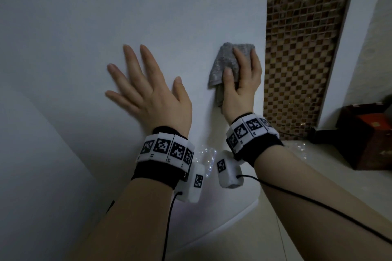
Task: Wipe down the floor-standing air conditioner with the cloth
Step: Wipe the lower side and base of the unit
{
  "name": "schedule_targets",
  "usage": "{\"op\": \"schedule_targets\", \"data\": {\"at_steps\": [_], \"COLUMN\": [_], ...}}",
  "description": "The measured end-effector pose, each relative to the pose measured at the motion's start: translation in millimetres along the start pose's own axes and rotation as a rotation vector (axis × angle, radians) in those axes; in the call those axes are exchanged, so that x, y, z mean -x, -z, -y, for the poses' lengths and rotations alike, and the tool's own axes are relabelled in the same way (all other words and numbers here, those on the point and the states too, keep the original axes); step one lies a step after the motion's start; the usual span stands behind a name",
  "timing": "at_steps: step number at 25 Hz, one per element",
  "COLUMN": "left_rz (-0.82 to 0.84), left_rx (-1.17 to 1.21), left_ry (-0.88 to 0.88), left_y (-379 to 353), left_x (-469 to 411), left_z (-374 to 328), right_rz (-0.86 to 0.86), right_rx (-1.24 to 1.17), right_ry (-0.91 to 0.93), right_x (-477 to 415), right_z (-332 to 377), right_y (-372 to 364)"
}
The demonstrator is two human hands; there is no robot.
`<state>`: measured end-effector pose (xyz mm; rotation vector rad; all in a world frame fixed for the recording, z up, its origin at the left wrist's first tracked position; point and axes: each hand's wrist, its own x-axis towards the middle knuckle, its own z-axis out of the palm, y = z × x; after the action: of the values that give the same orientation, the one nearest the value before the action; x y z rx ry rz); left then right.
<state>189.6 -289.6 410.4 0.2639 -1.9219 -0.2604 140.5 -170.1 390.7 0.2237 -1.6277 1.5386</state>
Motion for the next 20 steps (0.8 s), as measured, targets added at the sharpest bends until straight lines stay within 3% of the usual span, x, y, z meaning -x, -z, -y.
{"op": "schedule_targets", "data": {"at_steps": [3, 7, 11, 15, 20], "left_rz": [-0.007, -0.010, -0.013, -0.019, -0.032], "left_rx": [0.010, 0.022, 0.022, 0.027, 0.024], "left_ry": [0.005, 0.009, 0.005, 0.007, 0.031], "left_y": [3, 5, 7, 9, 13], "left_x": [-3, -4, -6, -6, -9], "left_z": [5, 8, 15, 20, 31], "right_rz": [-0.062, 0.112, -0.053, 0.100, -0.058], "right_rx": [-0.008, 0.055, 0.008, 0.060, -0.002], "right_ry": [-0.125, 0.097, -0.059, 0.134, -0.072], "right_x": [-1, 21, 5, 28, 15], "right_z": [11, 12, 21, 21, 28], "right_y": [-3, -10, -12, -21, -21]}}
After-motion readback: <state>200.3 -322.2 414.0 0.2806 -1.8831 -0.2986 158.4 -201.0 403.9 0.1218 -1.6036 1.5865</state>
